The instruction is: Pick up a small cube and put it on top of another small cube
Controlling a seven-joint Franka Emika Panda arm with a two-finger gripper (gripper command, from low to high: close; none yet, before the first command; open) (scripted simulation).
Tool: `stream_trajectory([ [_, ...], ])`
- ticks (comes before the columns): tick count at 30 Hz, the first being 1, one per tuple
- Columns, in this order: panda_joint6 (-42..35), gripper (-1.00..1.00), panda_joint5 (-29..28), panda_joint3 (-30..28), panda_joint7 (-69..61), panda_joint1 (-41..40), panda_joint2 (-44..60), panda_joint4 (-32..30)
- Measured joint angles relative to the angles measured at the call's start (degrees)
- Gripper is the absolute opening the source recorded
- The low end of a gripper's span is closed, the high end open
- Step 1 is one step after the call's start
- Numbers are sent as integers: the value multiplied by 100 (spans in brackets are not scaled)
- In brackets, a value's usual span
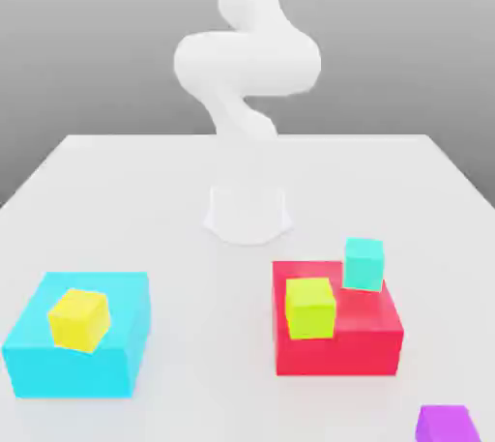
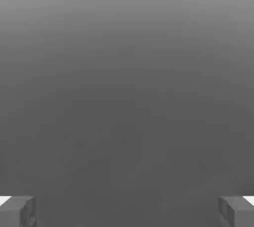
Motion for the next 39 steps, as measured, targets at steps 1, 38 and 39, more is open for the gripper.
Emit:
stream_trajectory([
  [1,56,0,10,-33,-221,115,226,19],
  [38,2250,-100,-301,315,-5865,1885,7217,725],
  [39,2245,-100,-300,315,-5866,1885,7216,725],
])
